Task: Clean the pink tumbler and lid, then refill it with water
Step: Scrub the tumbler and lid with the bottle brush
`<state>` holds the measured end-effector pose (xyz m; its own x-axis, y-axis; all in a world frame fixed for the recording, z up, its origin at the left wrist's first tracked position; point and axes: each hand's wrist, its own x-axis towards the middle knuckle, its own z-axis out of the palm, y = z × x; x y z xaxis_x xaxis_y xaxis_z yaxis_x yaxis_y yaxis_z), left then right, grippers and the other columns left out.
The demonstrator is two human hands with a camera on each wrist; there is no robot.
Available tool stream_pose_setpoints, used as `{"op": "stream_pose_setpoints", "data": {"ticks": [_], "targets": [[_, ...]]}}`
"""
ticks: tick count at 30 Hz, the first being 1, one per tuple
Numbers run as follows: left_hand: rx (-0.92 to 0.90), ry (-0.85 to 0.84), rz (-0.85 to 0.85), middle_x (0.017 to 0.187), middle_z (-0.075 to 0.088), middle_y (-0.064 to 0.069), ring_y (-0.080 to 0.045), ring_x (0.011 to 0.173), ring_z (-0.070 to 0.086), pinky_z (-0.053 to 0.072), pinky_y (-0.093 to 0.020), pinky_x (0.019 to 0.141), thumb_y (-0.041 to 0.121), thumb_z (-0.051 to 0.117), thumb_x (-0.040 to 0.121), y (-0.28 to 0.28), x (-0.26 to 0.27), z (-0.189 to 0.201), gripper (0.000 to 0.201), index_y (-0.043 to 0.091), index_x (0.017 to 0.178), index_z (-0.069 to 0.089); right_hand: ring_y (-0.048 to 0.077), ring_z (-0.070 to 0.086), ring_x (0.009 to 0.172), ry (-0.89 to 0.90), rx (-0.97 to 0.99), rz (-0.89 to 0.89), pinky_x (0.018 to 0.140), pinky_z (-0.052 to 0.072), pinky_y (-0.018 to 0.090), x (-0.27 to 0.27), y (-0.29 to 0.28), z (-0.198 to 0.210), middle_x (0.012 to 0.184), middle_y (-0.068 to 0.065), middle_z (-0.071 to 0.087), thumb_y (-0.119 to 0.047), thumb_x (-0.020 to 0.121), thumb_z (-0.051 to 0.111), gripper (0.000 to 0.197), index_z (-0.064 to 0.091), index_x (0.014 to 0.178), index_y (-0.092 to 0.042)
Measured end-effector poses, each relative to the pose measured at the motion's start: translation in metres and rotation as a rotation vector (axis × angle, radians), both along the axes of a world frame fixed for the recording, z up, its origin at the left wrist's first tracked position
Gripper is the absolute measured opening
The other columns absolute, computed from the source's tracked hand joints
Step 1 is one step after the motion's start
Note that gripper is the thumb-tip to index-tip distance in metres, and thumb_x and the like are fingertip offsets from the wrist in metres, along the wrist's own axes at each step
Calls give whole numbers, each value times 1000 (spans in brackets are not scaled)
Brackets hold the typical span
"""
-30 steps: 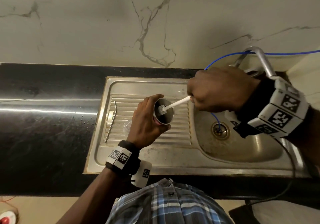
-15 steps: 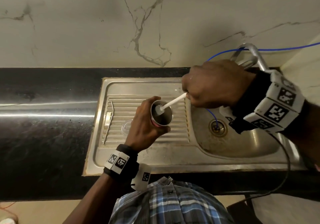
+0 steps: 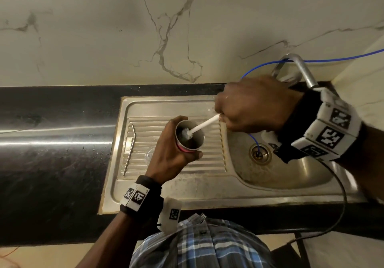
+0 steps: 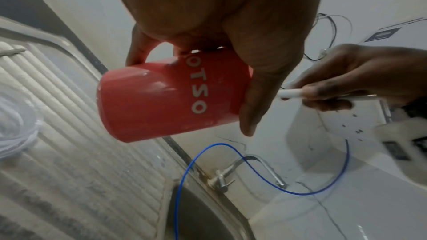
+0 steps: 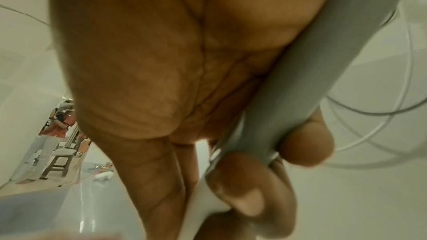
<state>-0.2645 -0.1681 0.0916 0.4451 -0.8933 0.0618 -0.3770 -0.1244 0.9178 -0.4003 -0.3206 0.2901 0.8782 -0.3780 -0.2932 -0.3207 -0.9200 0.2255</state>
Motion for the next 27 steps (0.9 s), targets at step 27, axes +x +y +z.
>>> {"op": "stream_pose_setpoints", "data": {"ticks": [27], "targets": [[48, 9, -91, 129, 62, 15, -5, 117, 62, 52, -18, 93, 22, 102, 65, -8, -17, 7, 92, 29, 140, 48, 12, 29, 59, 74, -19, 68, 53, 24, 30, 4, 14, 7, 73, -7, 30, -37, 100, 51, 42, 25, 70, -26]]}}
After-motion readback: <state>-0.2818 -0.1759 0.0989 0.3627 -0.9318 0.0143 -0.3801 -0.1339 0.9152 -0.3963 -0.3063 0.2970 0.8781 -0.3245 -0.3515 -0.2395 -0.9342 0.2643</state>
